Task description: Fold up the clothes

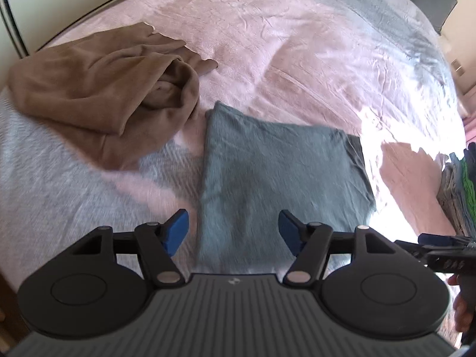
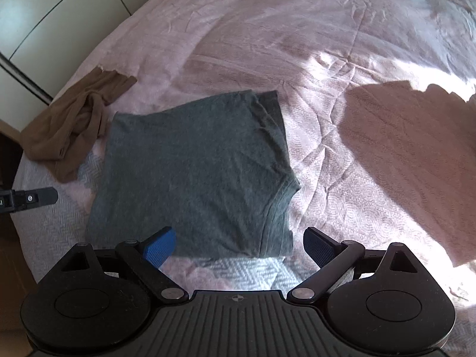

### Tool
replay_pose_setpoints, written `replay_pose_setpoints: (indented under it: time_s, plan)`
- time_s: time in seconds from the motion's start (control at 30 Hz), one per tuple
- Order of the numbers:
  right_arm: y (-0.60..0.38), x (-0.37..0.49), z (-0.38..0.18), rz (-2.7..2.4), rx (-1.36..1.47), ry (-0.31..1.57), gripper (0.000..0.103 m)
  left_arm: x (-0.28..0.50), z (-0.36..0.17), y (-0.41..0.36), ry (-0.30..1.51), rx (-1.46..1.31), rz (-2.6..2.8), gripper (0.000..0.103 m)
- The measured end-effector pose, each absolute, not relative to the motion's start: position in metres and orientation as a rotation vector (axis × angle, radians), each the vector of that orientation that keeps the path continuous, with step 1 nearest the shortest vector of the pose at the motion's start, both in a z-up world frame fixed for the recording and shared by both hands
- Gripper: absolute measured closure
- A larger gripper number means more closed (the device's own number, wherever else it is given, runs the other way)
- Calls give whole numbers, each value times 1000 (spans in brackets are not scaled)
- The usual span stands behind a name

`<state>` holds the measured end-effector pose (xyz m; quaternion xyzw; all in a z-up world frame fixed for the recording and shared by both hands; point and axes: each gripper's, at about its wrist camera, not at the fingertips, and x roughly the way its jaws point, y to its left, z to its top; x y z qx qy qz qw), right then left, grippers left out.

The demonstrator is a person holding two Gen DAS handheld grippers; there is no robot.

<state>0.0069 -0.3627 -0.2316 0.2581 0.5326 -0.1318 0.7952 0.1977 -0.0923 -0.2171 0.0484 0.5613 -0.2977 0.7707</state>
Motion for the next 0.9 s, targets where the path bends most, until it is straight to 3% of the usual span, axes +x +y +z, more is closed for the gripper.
replay_pose_setpoints:
  time_s: [0.4, 0.87, 0.9]
  plan:
    - [-477, 23, -323, -106, 931, 960, 8, 280, -324, -85, 1343, -194, -704, 44]
    - [-511, 60, -387, 148, 1073, 915, 9, 312, -374, -91, 1374, -424, -881, 44]
    - [-513, 65, -389, 165, 1081, 904, 13, 314, -377, -94, 1374, -437, -888, 44]
